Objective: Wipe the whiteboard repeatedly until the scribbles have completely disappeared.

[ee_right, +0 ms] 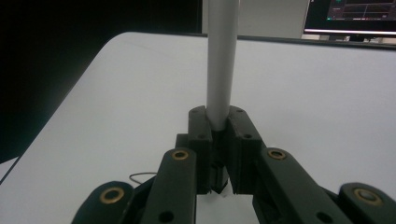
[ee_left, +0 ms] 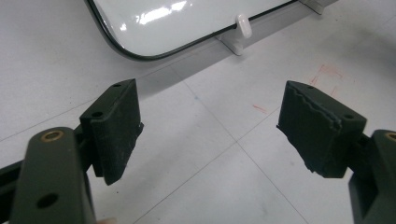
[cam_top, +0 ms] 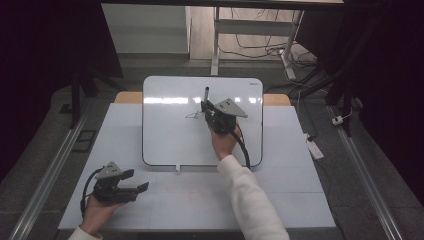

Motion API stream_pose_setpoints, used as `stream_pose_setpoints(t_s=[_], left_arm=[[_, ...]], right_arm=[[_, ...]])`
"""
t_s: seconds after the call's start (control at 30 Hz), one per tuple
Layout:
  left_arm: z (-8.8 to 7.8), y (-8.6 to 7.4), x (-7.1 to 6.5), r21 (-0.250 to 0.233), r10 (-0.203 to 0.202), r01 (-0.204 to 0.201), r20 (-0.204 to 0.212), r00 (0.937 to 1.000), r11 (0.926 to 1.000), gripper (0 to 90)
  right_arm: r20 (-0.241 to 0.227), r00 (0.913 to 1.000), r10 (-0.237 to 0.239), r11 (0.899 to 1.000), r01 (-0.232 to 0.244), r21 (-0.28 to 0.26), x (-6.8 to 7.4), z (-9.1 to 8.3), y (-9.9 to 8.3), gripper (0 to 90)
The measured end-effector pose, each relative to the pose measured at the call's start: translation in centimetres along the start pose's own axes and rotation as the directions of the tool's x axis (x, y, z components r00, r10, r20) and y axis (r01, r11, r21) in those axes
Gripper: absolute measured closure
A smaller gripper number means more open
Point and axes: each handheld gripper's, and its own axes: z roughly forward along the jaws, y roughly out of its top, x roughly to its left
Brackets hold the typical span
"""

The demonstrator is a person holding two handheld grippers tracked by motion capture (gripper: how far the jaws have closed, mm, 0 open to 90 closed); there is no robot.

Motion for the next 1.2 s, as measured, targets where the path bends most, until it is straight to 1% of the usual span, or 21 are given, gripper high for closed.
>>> stream_pose_setpoints(t_s=[0.03,0.17,0.2,0.27,0.37,0.43,0.5,0.6,0.63,0.67,0.7,0.73,0.83,0.87,0.9,0.93,1.03,1.07,1.1,1.13,1.2], left_arm=[[0.0,0.0,0.0,0.001,-0.001,0.001,0.002,1.0,1.0,22.0],[0.1,0.0,0.0,0.003,0.0,0.0,0.001,1.0,1.0,22.0],[0.0,0.0,-0.1,0.002,0.0,0.0,0.001,1.0,1.0,22.0],[0.0,0.0,-0.2,0.001,0.001,-0.001,0.0,1.0,1.0,22.0],[0.0,0.0,-0.1,0.0,0.0,0.0,-0.001,1.0,1.0,22.0],[0.0,0.0,-0.1,0.0,0.0,0.0,0.001,1.0,1.0,22.0],[0.0,0.0,0.0,0.001,-0.002,0.002,0.002,1.0,1.0,22.0],[0.0,0.0,0.0,0.001,-0.001,0.001,0.003,1.0,1.0,22.0],[0.0,0.0,0.0,0.001,0.0,0.0,0.003,1.0,1.0,22.0],[0.0,0.0,0.0,0.0,0.002,-0.002,0.001,1.0,1.0,22.0],[0.0,0.0,0.0,0.0,0.002,-0.002,0.001,1.0,1.0,22.0],[0.0,0.0,0.0,0.0,0.002,-0.002,0.002,1.0,1.0,22.0],[0.0,0.0,-0.1,0.0,0.003,-0.003,0.001,1.0,1.0,22.0],[0.0,0.0,-0.1,-0.001,0.002,-0.002,0.002,1.0,1.0,22.0],[0.0,0.0,0.0,-0.001,0.0,0.0,0.002,1.0,1.0,22.0],[0.0,0.0,0.0,0.0,-0.001,0.001,0.003,1.0,1.0,22.0],[0.1,0.1,0.0,0.005,-0.001,0.001,0.003,1.0,1.0,22.0],[0.1,0.1,0.0,0.005,0.001,-0.001,0.001,1.0,1.0,22.0],[0.1,0.0,-0.1,0.004,0.001,-0.001,0.001,1.0,1.0,21.9],[0.1,0.0,-0.1,0.004,0.003,-0.003,0.001,1.0,1.0,22.0],[0.0,0.0,-0.1,0.0,-0.001,0.001,0.0,1.0,1.0,22.0]], right_arm=[[-0.001,0.9999,-0.01,1.0,0.01,0.004,0.2,0.0,-0.1,81.2],[-0.068,0.9974,-0.023,0.999,0.025,0.034,1.6,-0.1,-1.1,81.2],[-0.078,0.9964,-0.032,0.999,0.035,0.037,1.9,-0.1,-1.2,81.2],[-0.077,0.9962,-0.041,0.998,0.043,0.037,2.0,0.0,-1.2,81.2],[-0.039,0.9991,-0.016,1.0,0.017,0.016,1.1,0.1,-0.5,81.2],[-0.018,0.9998,-0.008,1.0,0.008,0.005,0.6,0.3,-0.1,81.2],[-0.019,0.9998,-0.006,1.0,0.007,0.004,0.5,0.3,-0.1,81.2],[-0.069,0.9972,-0.026,0.999,0.028,0.028,1.7,0.3,-0.8,81.2],[-0.089,0.9951,-0.041,0.998,0.045,0.04,2.2,0.2,-1.1,81.2],[-0.098,0.9935,-0.058,0.997,0.063,0.047,2.6,0.1,-1.3,81.2],[-0.097,0.9924,-0.076,0.996,0.08,0.045,2.7,0.1,-1.4,81.2],[-0.092,0.9928,-0.076,0.996,0.081,0.045,2.6,0.0,-1.3,81.1],[-0.029,0.9985,-0.047,0.999,0.048,0.021,1.1,-0.2,-0.7,81.2],[-0.018,0.9991,-0.039,0.999,0.039,0.017,0.6,-0.3,-0.5,81.2],[-0.02,0.9993,-0.032,0.999,0.032,0.018,0.5,-0.4,-0.5,81.1],[-0.026,0.9989,-0.039,0.999,0.04,0.027,0.6,-0.5,-0.6,81.2],[-0.075,0.995,-0.066,0.996,0.07,0.05,1.8,-0.7,-1.4,81.2],[-0.077,0.9936,-0.083,0.995,0.087,0.051,2.0,-0.8,-1.6,81.2],[-0.078,0.993,-0.089,0.994,0.093,0.05,2.0,-0.8,-1.6,81.2],[-0.069,0.9943,-0.081,0.996,0.084,0.043,1.7,-0.8,-1.5,81.2],[-0.028,0.998,-0.057,0.998,0.058,0.023,1.0,-0.8,-1.0,81.2]])
